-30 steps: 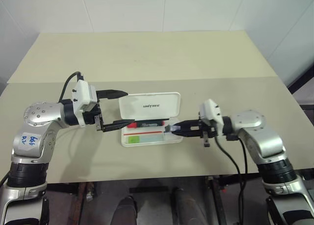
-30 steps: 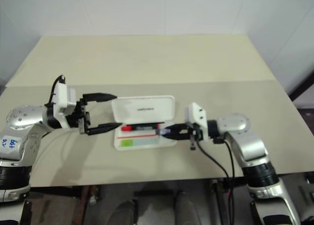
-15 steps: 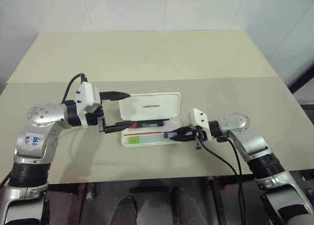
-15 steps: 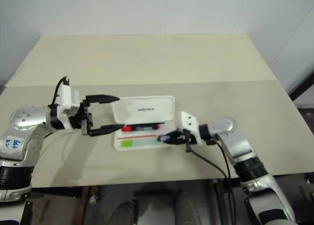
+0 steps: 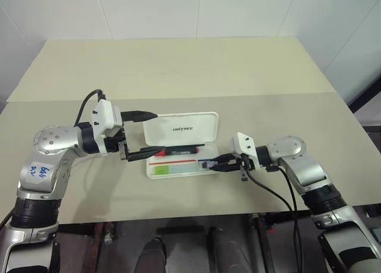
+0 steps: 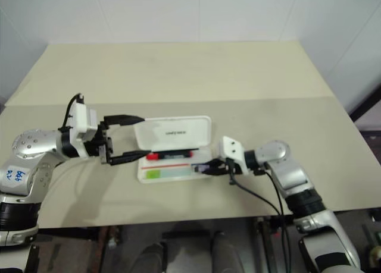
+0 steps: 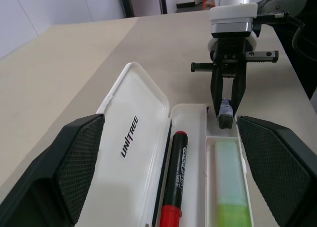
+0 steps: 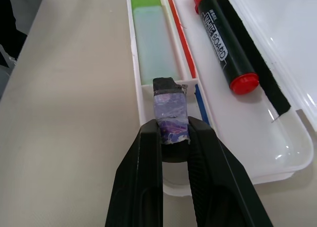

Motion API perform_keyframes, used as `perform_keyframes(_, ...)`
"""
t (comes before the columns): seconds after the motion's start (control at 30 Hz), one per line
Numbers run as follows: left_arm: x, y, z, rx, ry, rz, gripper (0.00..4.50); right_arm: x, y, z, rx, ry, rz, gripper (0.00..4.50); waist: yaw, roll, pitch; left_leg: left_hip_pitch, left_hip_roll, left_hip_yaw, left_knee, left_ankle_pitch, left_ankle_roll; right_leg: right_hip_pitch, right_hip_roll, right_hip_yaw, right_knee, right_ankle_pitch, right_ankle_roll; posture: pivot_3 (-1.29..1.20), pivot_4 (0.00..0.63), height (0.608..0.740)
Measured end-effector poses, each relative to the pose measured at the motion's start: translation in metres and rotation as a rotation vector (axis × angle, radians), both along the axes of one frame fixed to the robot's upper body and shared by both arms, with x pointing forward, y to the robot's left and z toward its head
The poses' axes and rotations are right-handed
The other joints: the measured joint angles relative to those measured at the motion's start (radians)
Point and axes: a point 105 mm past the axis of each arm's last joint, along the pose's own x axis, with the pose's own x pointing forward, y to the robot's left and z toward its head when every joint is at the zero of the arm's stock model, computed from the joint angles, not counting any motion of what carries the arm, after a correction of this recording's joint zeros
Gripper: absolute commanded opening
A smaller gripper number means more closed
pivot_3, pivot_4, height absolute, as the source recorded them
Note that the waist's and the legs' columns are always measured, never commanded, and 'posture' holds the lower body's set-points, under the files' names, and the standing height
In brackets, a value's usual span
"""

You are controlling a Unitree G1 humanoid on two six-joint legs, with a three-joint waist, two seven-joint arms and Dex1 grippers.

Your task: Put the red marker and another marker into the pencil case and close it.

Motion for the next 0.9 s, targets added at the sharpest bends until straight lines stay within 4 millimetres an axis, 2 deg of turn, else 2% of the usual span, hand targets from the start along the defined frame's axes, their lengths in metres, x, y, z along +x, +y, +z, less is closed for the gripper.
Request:
perform_keyframes(0.17,0.001,-0.001,0.001,0.0,-0.002,-0.001,4.5,0.002,0.001,0.0,-0.003,-0.002,-0.004,0.35,0.0,0.0,0.0,0.0,0.0,0.0,0.0,0.0,0.0,0.0,0.0,0.0,0.0,0.0,0.0,0.0,0.15,0.74)
perform_keyframes(0.2,0.001,-0.001,0.001,0.0,-0.004,-0.001,4.5,0.002,0.001,0.0,-0.003,-0.003,-0.004,1.09,0.0,0.0,0.0,0.0,0.0,0.0,0.0,0.0,0.0,0.0,0.0,0.0,0.0,0.0,0.0,0.0,0.15,0.74)
perform_keyframes(0.53,0.001,-0.002,0.002,0.001,-0.005,-0.003,4.5,0.004,0.003,0.002,0.003,0.011,-0.015,4.46,0.0,0.0,0.0,0.0,0.0,0.0,0.0,0.0,0.0,0.0,0.0,0.0,0.0,0.0,0.0,0.0,0.15,0.74)
perform_keyframes(0.6,0.001,-0.003,0.002,0.001,-0.004,-0.004,4.5,0.002,0.005,0.006,0.026,0.023,-0.012,4.46,-0.001,0.0,0.0,0.0,0.0,0.0,0.0,0.0,0.0,0.0,0.0,0.0,0.0,0.0,0.0,0.0,0.15,0.74)
perform_keyframes(0.77,0.001,-0.003,0.002,0.001,-0.003,-0.005,4.5,-0.005,0.008,0.037,0.118,-0.021,0.011,4.46,0.001,0.0,0.0,0.0,0.0,0.0,0.0,0.0,0.0,0.0,0.0,0.0,0.0,0.0,0.0,0.0,0.15,0.74)
perform_keyframes(0.9,0.0,-0.001,0.002,0.0,-0.002,0.0,4.5,-0.013,-0.008,0.063,0.204,-0.085,-0.037,4.46,0.009,0.0,0.0,0.0,0.0,0.0,-0.001,0.0,0.0,0.0,0.0,0.0,0.0,0.0,0.0,0.0,0.15,0.74)
